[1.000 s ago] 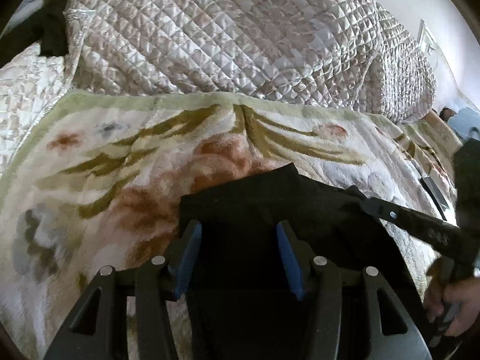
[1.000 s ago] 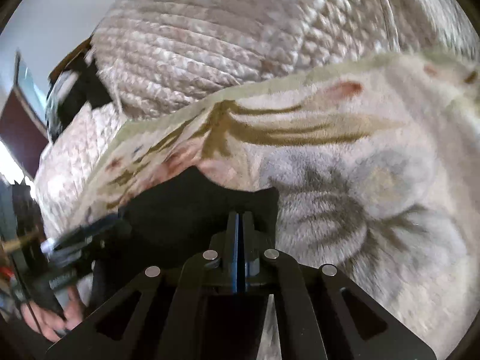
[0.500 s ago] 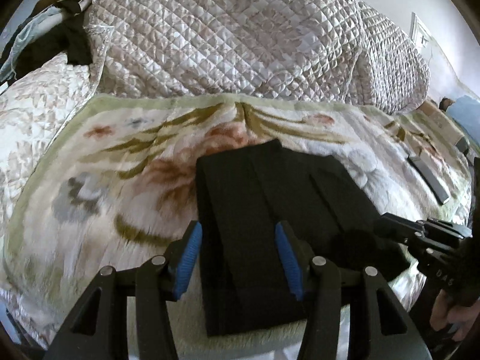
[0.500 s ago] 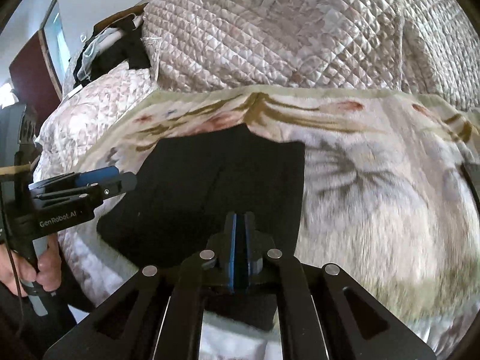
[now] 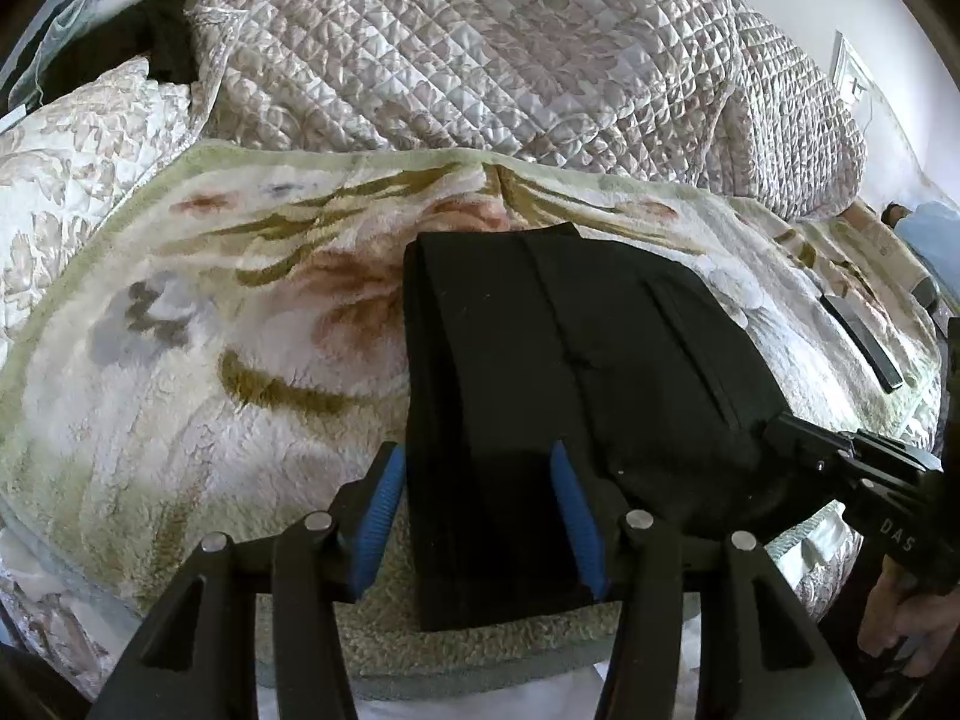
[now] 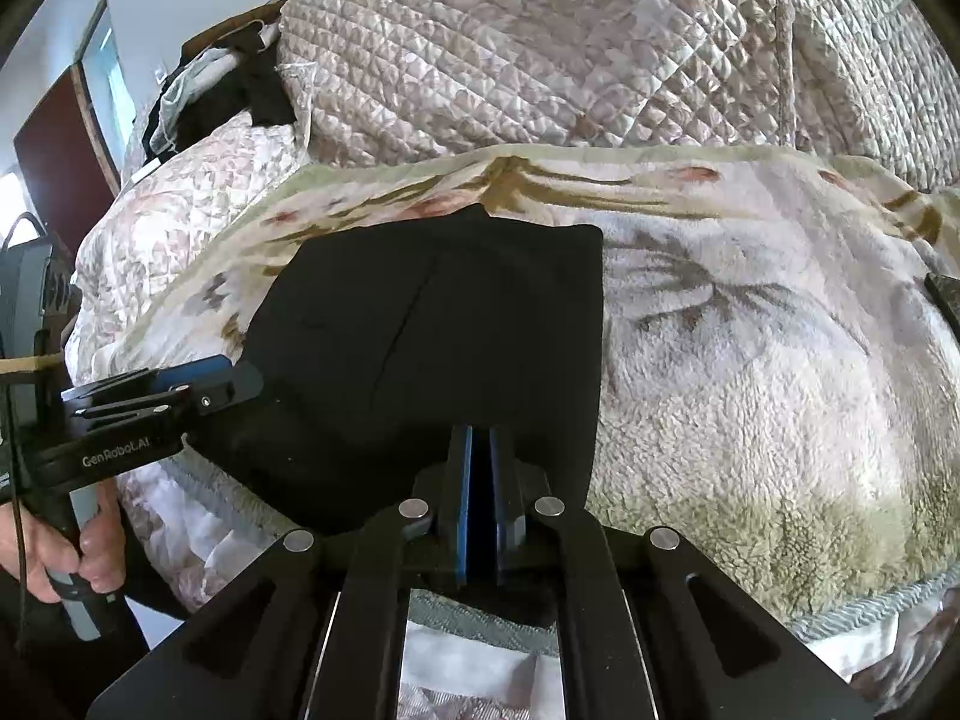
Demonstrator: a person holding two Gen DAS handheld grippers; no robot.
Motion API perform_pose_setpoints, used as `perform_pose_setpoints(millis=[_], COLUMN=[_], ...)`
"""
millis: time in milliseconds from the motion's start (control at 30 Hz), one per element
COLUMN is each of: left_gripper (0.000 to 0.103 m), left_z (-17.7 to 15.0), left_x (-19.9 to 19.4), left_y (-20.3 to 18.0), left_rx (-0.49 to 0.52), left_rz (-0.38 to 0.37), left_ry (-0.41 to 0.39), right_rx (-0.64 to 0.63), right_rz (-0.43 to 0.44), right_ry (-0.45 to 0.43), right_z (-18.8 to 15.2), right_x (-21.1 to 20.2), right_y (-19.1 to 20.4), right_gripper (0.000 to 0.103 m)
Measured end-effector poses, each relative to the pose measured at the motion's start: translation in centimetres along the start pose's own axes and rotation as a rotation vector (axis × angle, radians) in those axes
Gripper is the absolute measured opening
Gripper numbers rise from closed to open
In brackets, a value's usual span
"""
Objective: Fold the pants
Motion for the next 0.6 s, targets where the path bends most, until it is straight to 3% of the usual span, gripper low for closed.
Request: perform_pose_setpoints(millis=[600], left_gripper=[0.054], left_z=[1.7], left_x=[-0.3], left_y=[0.1], left_rx=[0.003], left_rz=[0.014], left_ry=[0.036], right_rx=[0.058], right_rz=[0.031], right_ry=[0.07], right_z=[2.4], right_x=[-0.7], right_y=[0.4], right_gripper=[0.011])
Point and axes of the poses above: each gripper's, at about its wrist camera, not at the fingertips, and x roughly the way its jaws point, y to its left, z to its top, the point moved 5 cm from there along x, roughly the way its jaws point, and after that the axes turned 6 degrees about x, right-handed, at the moved point
